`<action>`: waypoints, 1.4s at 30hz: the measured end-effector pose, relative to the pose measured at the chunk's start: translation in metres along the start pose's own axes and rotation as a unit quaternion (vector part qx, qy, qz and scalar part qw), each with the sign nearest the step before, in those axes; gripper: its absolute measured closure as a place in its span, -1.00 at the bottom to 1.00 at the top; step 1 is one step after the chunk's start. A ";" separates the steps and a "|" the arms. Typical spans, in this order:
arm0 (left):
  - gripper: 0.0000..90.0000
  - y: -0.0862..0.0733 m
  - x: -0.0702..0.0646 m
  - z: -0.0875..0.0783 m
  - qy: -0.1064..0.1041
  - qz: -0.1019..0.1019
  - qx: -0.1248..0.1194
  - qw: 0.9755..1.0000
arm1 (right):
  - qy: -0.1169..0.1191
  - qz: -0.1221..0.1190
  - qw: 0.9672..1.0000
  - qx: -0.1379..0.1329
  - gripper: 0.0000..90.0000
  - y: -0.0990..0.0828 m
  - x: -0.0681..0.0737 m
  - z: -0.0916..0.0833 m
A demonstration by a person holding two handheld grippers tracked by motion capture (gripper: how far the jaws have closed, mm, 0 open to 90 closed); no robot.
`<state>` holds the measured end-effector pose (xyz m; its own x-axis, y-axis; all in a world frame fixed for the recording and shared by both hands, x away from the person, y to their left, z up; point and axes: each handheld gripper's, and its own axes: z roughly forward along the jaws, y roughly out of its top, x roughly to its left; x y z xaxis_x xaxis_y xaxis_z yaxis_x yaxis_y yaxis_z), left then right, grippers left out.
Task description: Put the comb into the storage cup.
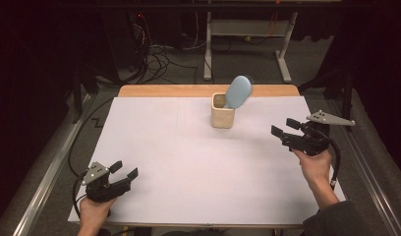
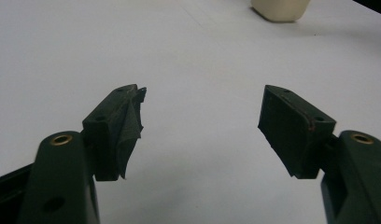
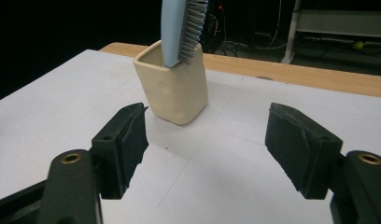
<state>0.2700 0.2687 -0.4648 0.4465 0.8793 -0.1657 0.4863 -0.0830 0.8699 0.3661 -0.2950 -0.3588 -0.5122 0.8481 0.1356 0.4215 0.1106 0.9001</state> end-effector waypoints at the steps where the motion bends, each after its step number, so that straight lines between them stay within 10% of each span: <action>1: -0.32 0.000 0.000 0.000 0.000 0.000 -0.001 1.000 | 0.000 0.001 1.000 -0.001 -0.33 -0.001 0.000 -0.001; 42: -0.32 0.000 0.000 0.000 0.001 0.000 0.000 1.000 | 0.008 0.023 1.000 -0.010 -0.39 -0.032 -0.008 -0.027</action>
<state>0.2699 0.2684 -0.4648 0.4451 0.8801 -0.1654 0.4864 -0.0826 0.8698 0.3367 -0.3193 -0.3771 -0.5049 0.8436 0.1828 0.4289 0.0614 0.9013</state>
